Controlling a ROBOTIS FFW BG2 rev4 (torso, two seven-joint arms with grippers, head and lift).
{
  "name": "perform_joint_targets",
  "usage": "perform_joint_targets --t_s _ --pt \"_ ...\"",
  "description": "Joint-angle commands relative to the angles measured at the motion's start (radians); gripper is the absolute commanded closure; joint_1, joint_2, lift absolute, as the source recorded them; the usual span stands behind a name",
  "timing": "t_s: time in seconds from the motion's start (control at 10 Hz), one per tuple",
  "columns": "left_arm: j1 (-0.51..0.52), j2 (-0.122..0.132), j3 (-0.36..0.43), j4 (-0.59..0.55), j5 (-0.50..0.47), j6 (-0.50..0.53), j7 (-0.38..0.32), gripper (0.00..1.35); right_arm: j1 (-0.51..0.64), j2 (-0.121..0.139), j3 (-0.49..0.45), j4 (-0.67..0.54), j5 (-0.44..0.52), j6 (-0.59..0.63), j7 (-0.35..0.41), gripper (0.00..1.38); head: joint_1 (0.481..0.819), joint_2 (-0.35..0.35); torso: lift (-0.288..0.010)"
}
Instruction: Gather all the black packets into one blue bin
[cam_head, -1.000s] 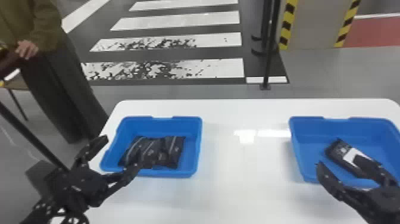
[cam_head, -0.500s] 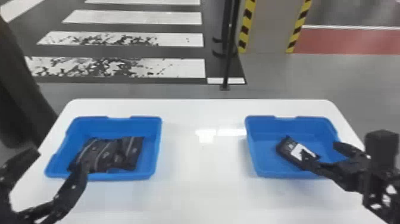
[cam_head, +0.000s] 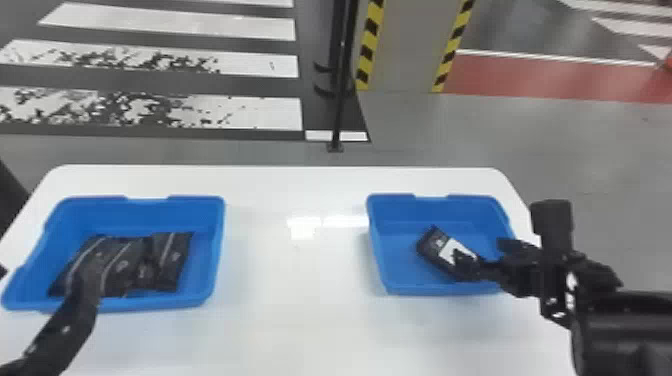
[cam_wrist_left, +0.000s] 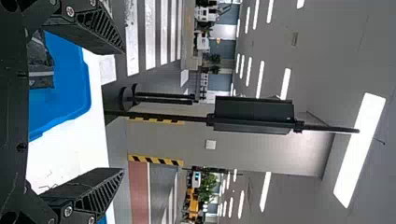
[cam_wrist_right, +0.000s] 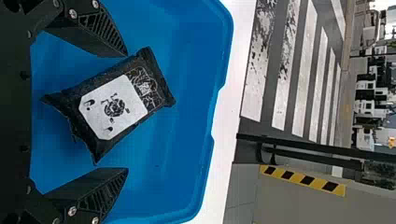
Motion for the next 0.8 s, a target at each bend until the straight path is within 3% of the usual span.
perform_joint_targets --t_s 0.0,0.3,0.5,0.7 --pt "-0.015 0.008 -0.005 0.002 0.004 0.018 0.000 0.14 -0.041 -0.007 0.032 0.035 0.001 0.032 0.002 0.15 0.695 -0.145 -0.110" --pt "-0.037 0.019 -0.013 0.007 0.004 0.030 -0.002 0.14 -0.087 -0.018 0.064 0.121 0.001 0.071 0.005 0.16 0.695 -0.123 -0.110" --pt "-0.057 0.028 -0.025 0.022 0.014 0.030 -0.002 0.14 -0.156 -0.043 0.108 0.221 0.001 0.098 0.012 0.16 0.695 -0.126 -0.110" --pt "-0.076 0.034 -0.042 0.046 0.024 0.027 -0.002 0.14 -0.210 -0.050 0.114 0.305 -0.005 0.098 0.012 0.22 0.695 -0.127 -0.110"
